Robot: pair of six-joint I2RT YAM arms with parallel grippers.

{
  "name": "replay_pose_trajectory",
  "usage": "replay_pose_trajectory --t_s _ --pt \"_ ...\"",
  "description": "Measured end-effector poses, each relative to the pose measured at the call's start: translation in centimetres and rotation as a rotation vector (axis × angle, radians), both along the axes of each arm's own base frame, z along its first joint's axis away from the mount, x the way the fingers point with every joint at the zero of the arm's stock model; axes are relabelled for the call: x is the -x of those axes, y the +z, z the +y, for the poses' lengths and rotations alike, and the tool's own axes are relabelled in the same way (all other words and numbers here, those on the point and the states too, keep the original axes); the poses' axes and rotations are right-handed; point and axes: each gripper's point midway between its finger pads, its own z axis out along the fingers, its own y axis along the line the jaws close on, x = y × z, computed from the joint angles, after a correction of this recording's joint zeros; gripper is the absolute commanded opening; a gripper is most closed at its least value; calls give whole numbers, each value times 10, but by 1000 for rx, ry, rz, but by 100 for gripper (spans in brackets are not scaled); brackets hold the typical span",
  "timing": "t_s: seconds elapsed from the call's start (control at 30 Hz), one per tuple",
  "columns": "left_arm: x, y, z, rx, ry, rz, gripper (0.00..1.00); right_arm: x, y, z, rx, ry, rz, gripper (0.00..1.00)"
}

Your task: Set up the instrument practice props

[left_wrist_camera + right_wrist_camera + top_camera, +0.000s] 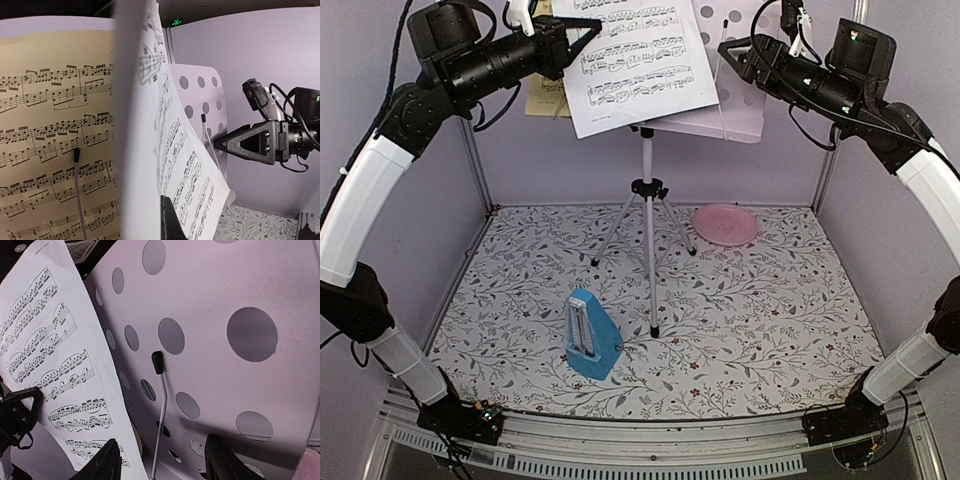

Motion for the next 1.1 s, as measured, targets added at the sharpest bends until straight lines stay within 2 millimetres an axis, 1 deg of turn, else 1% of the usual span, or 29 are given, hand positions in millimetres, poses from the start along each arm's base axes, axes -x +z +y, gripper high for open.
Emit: replay_pose_trajectory --t_s 0.2,0.37,0.5,0.6,0.8,0.93,1.1 --pt "-7 -7 6 -46 35 -5 0 -3 1 4 -28 8 9 55" --pt "-4 -7 2 -66 10 -35 0 -6 0 4 -41 1 19 50" --pt "0 -8 -3 -82 -18 -66 0 -9 -1 4 -55 -10 34 44" --pt "2 -8 -6 -91 -37 -92 0 -11 -3 4 -70 -14 51 42" --pt "6 1 -7 -83 -48 -148 0 -14 -6 7 -101 -10 85 39" --pt "7 2 -8 -91 -53 -169 0 -15 -9 8 -117 -6 99 39" --pt "7 2 -9 -102 -50 -183 0 -19 -21 13 -117 1 127 36"
